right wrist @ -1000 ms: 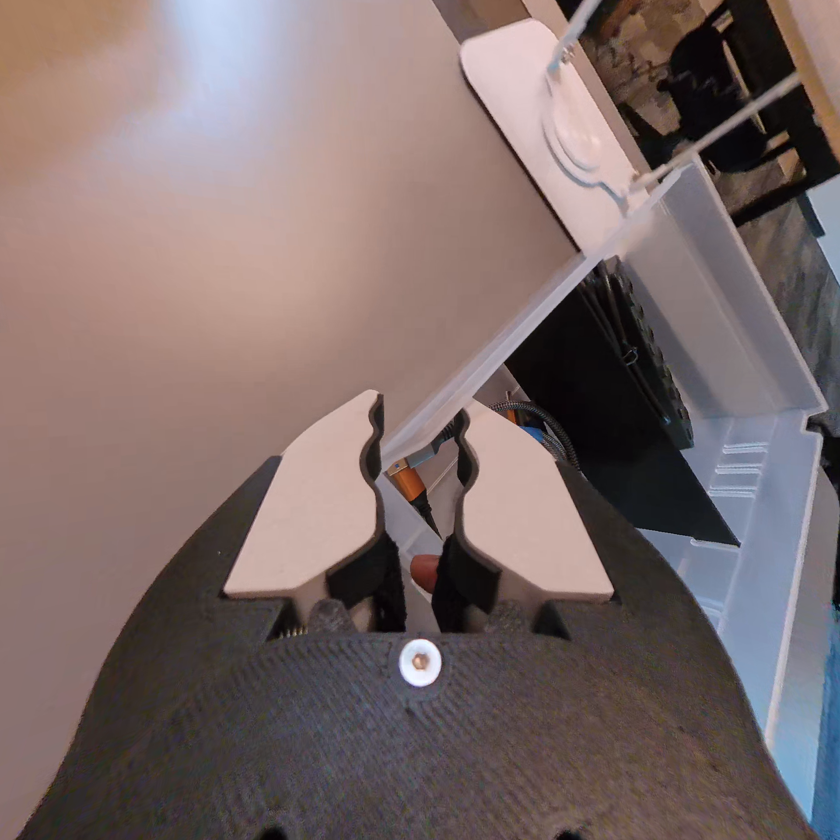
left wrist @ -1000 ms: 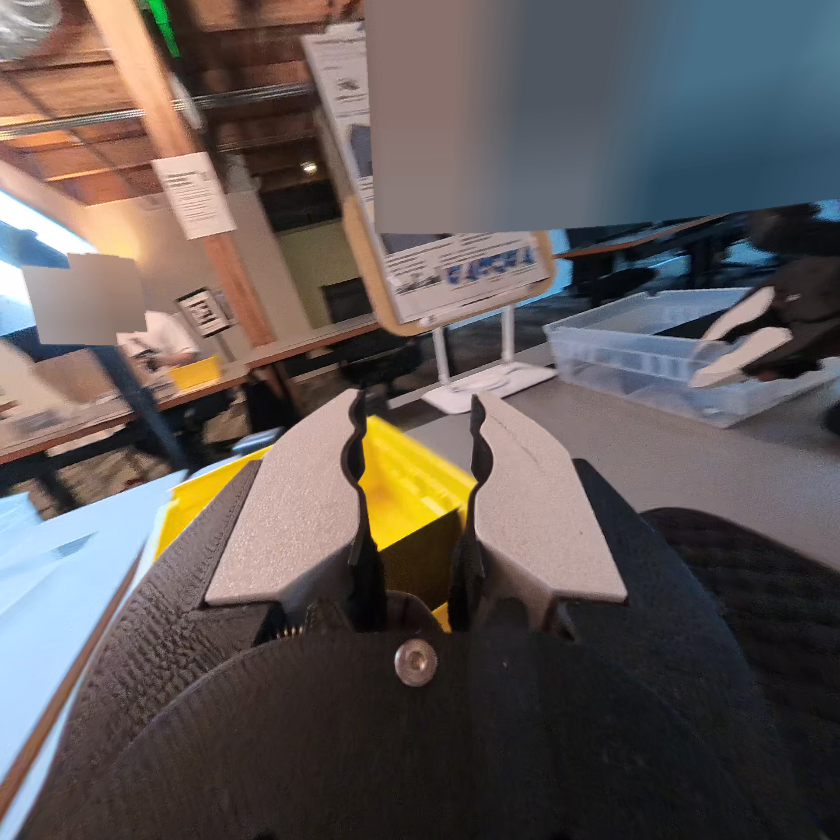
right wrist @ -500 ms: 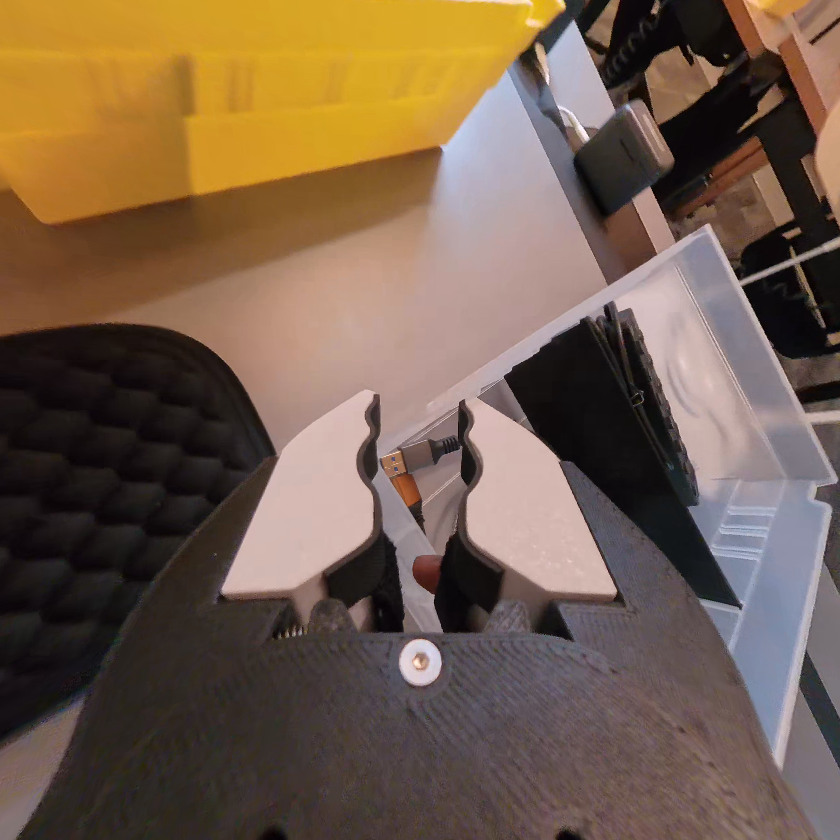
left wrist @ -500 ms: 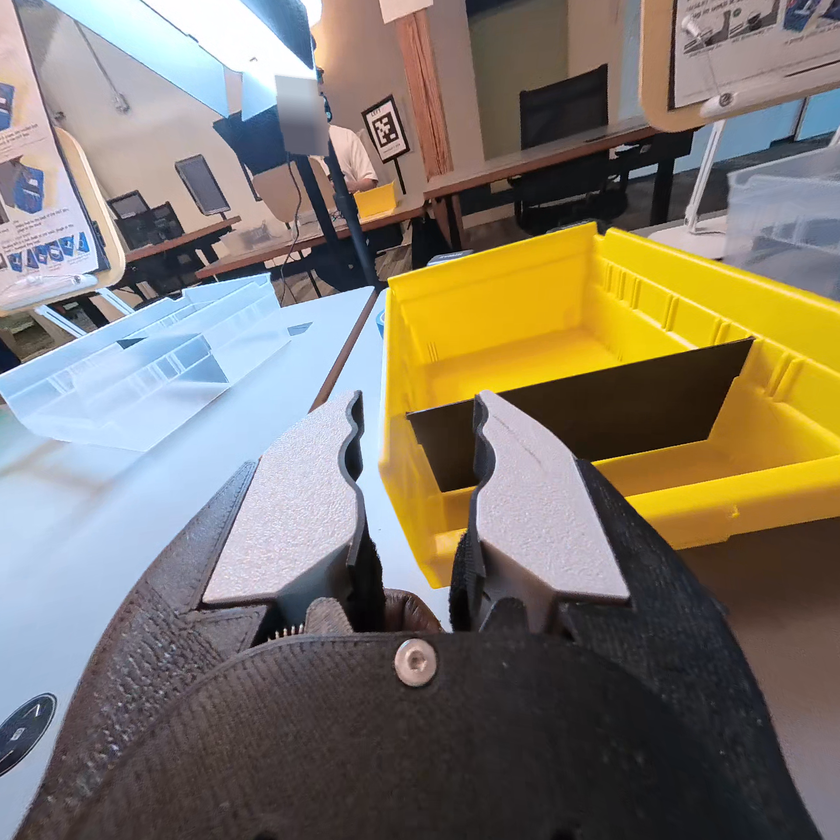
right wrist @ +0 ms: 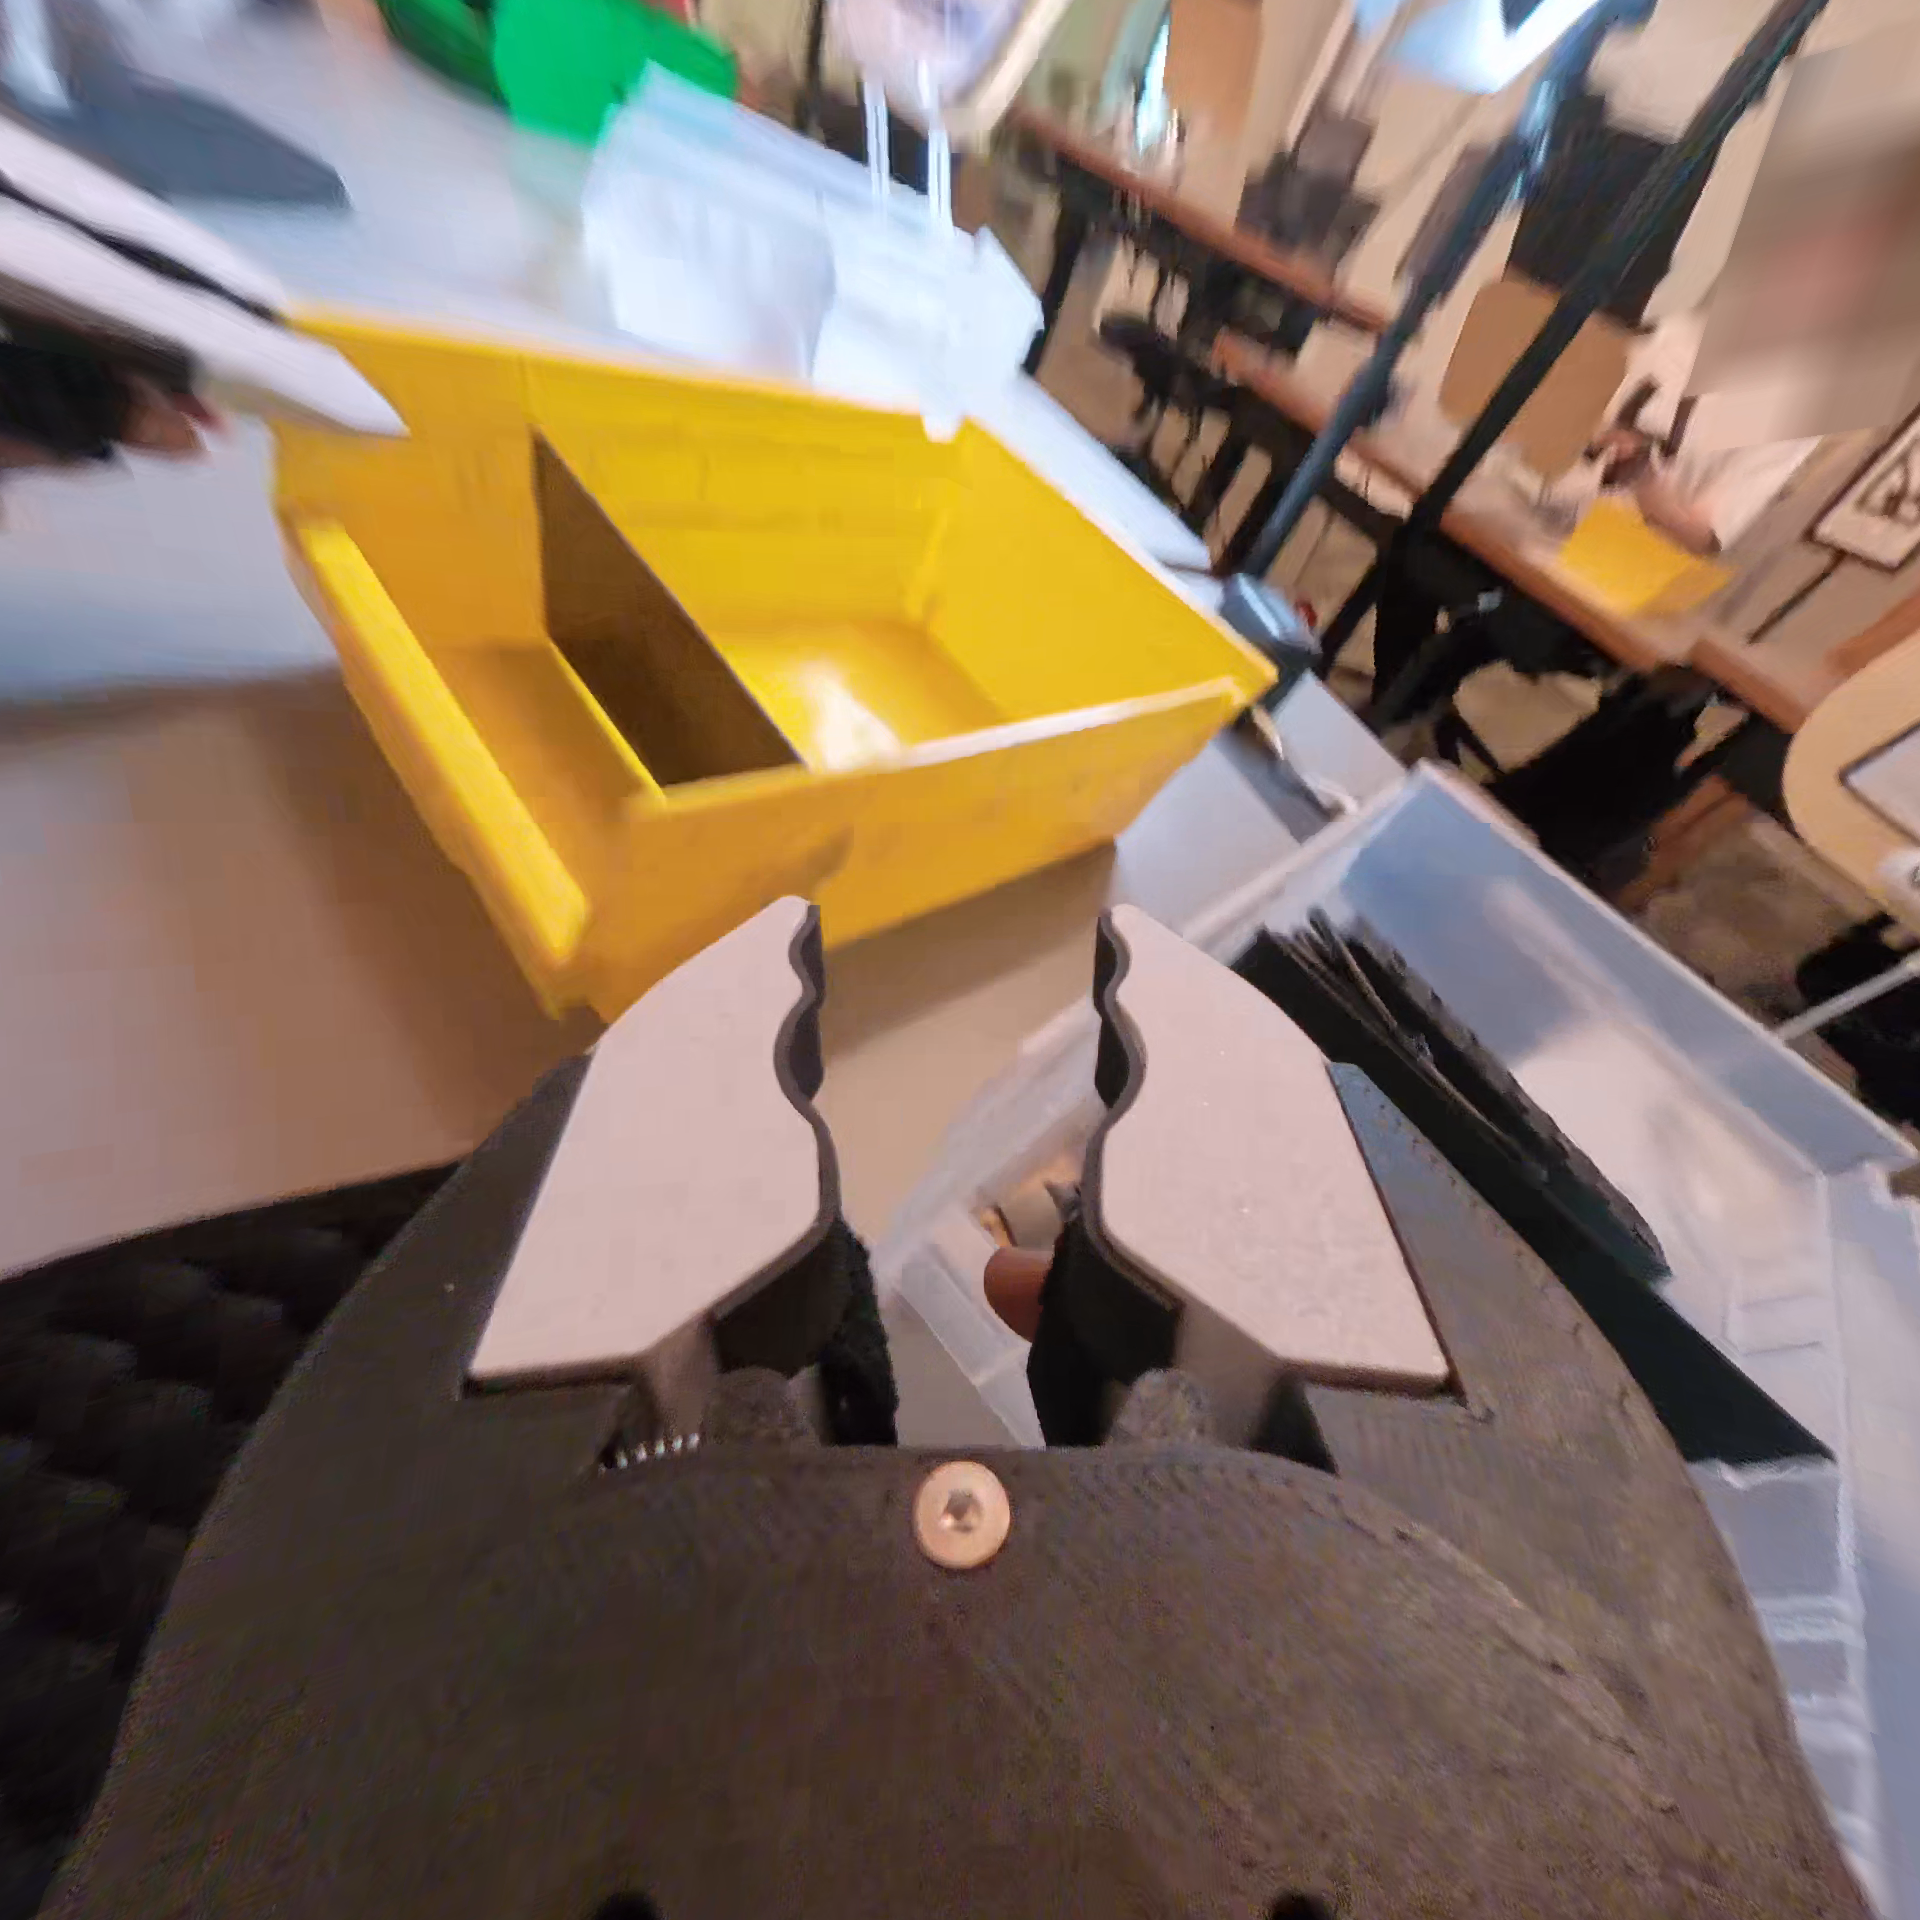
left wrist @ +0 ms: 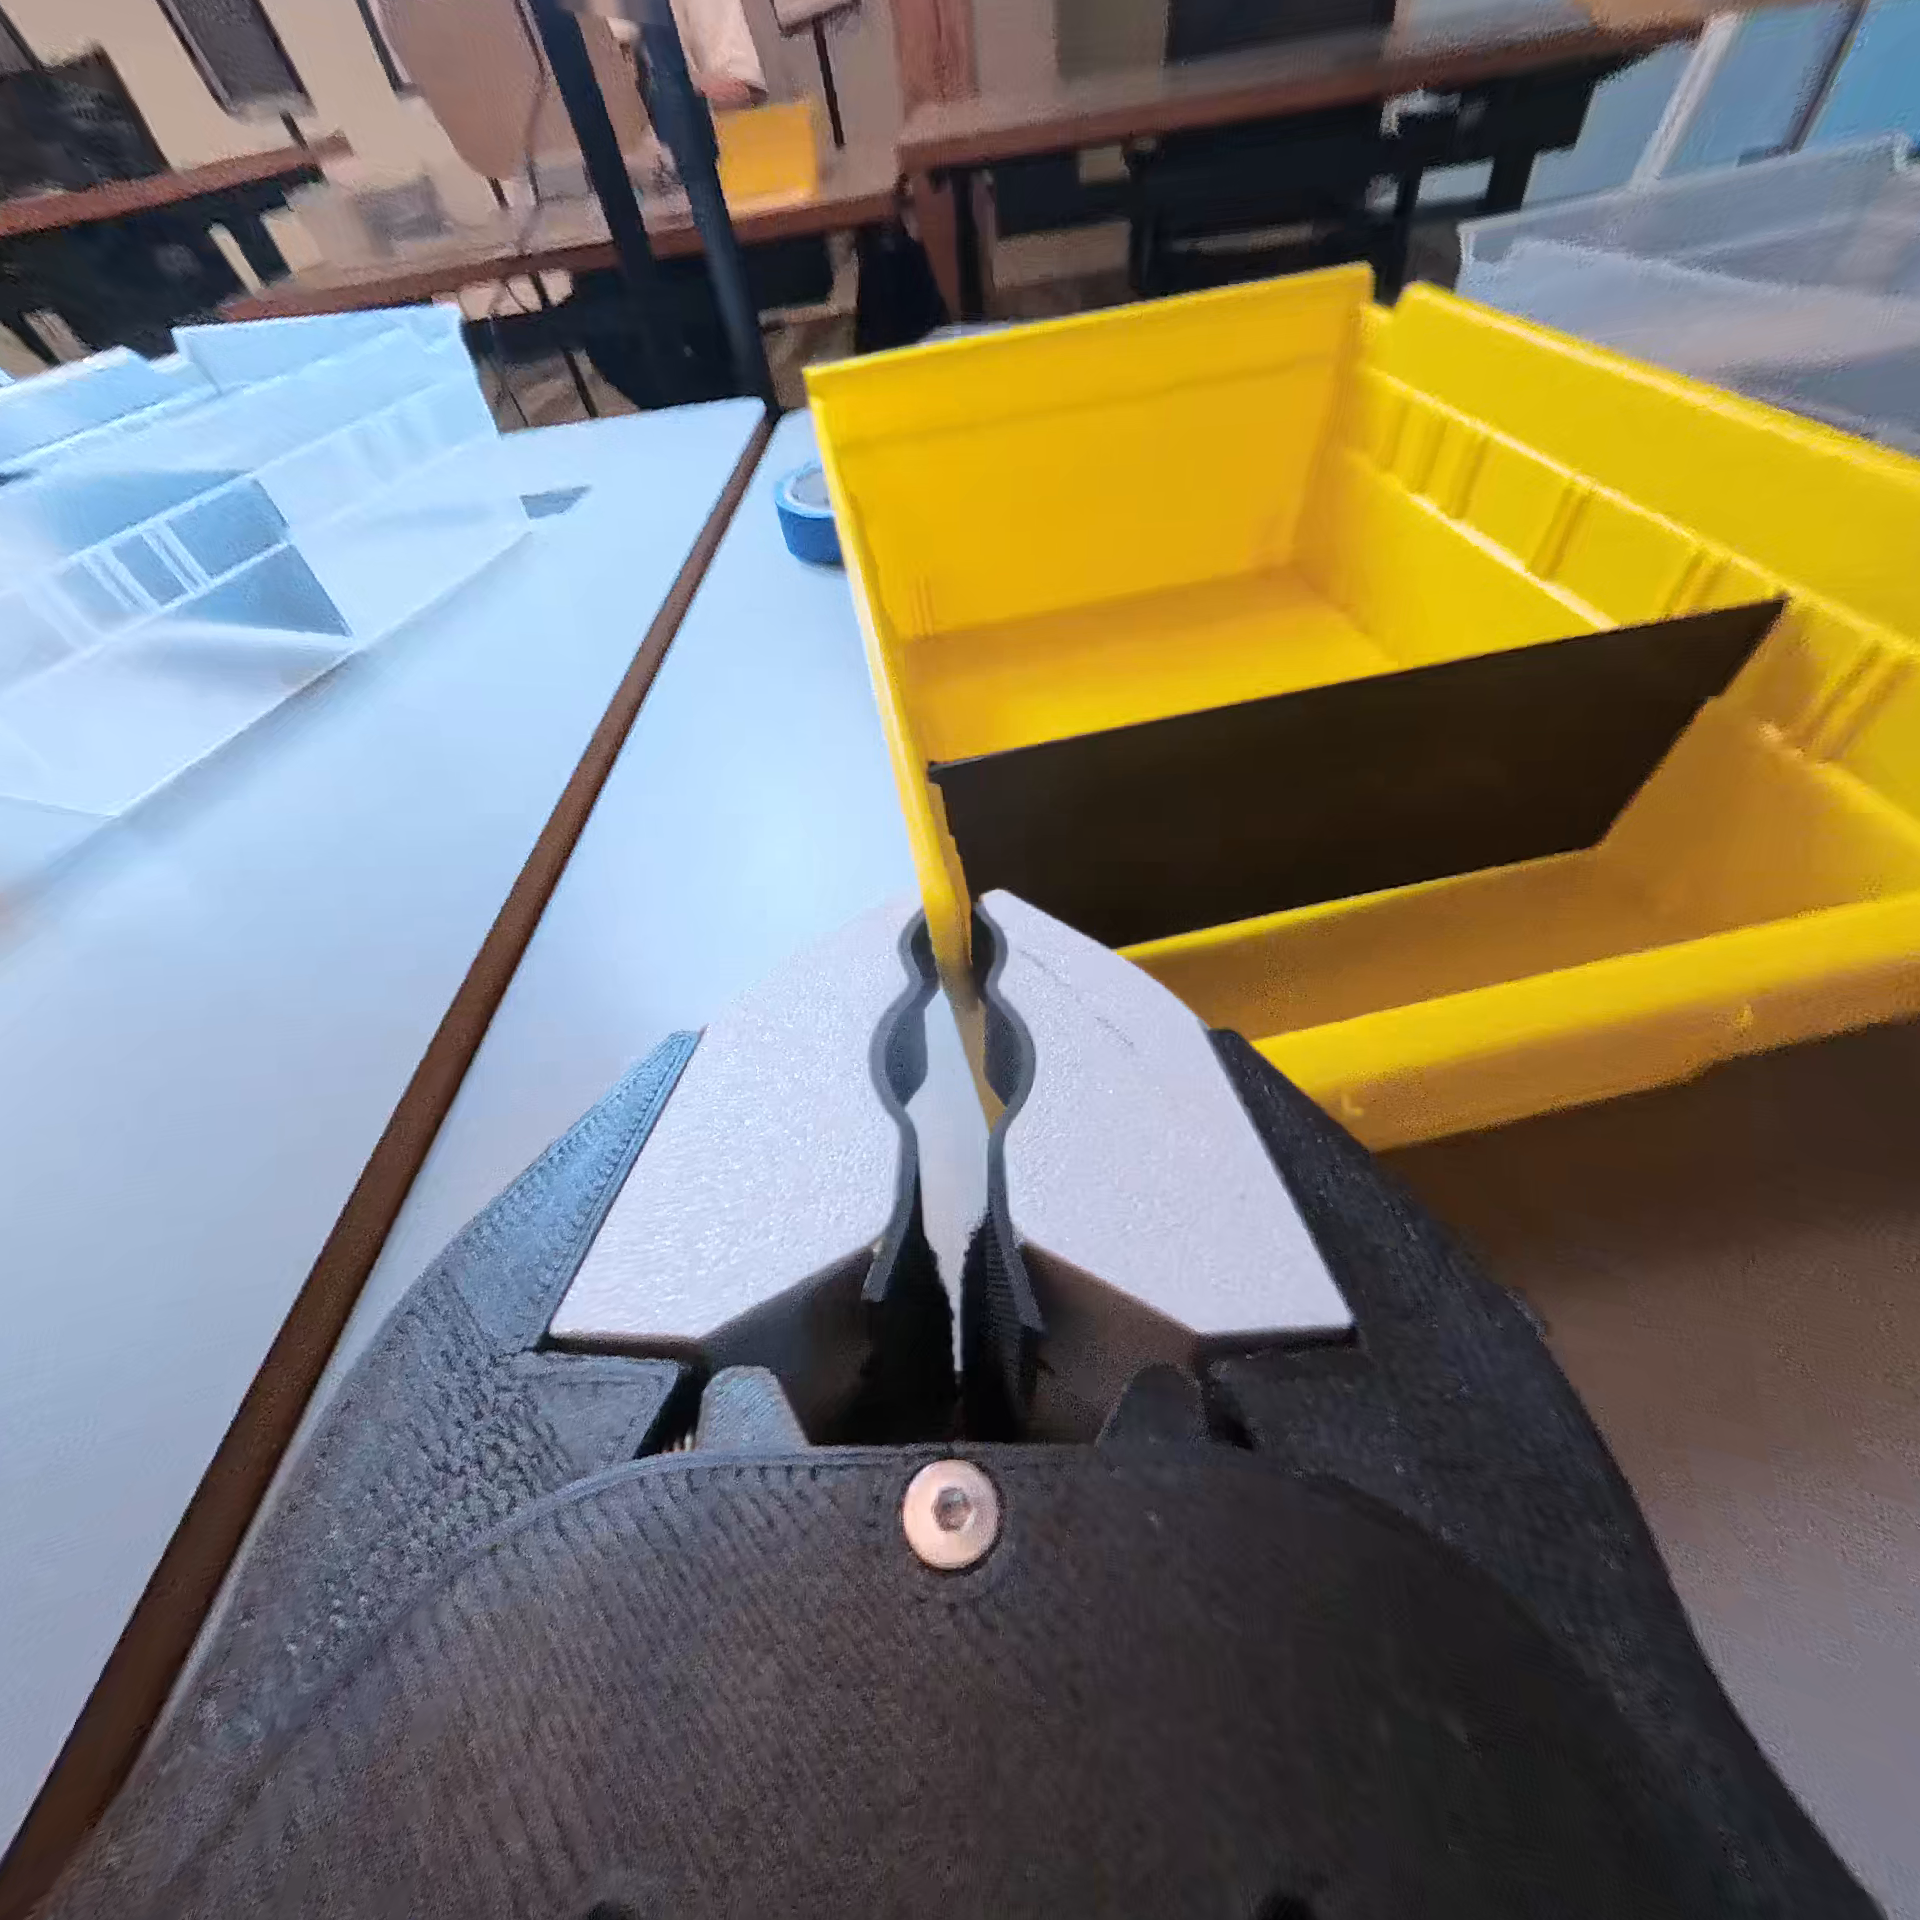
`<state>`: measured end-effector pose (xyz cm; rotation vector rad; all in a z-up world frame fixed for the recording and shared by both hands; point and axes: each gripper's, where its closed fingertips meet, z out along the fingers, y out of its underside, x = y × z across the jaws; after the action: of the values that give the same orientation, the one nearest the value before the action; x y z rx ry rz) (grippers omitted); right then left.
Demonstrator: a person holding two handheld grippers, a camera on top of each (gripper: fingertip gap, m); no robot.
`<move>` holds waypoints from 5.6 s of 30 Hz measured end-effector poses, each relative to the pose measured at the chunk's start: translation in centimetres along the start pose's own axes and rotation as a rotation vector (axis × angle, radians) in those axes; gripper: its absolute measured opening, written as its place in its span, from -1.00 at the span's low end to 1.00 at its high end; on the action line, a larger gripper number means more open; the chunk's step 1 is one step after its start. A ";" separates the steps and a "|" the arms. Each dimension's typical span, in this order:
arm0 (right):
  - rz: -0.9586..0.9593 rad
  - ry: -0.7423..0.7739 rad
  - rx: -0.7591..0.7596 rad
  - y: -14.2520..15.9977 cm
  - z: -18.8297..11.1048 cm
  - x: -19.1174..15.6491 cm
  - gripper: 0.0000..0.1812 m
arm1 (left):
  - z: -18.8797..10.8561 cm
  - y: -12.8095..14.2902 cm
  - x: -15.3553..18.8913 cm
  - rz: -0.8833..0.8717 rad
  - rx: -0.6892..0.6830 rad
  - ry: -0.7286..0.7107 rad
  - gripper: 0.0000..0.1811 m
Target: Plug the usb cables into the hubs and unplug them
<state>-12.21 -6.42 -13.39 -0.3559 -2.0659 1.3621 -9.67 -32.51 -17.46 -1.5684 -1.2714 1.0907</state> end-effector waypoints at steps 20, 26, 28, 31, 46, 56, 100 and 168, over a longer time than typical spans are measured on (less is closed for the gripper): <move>0.294 -0.141 -0.183 2.4 5.9 -7.3 -0.32 | 0.9 0.8 2.2 -0.054 0.022 0.020 -0.59; 0.155 -0.040 -0.178 2.2 6.3 -5.8 -0.70 | -0.1 -1.0 1.4 -0.002 0.108 -0.145 -0.92; 0.111 0.015 -0.121 1.2 5.7 -4.9 -0.72 | -1.1 -2.8 1.6 0.035 0.170 -0.203 -0.93; 0.063 0.105 0.002 -1.8 3.7 -2.6 -0.75 | -2.7 -6.7 2.5 0.044 0.301 -0.235 -0.92; 0.038 0.714 0.083 -0.4 -21.6 14.2 -0.80 | -1.2 -23.5 27.6 0.115 0.641 0.190 -0.89; 0.242 1.034 -0.196 14.0 -37.1 20.9 -0.84 | 5.2 -22.7 51.1 0.166 0.474 0.592 -0.87; 0.046 0.806 -0.403 19.2 -41.8 19.6 -0.59 | 4.9 -12.8 52.9 0.529 0.204 0.936 -0.23; -0.387 0.242 -1.216 30.7 -44.4 15.4 -0.61 | -3.8 6.4 7.7 1.141 -0.418 0.536 -0.61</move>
<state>0.70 47.24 -23.58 -0.5242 -2.3399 -0.2699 -3.40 -26.17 -23.42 -2.7973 -0.1478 0.9045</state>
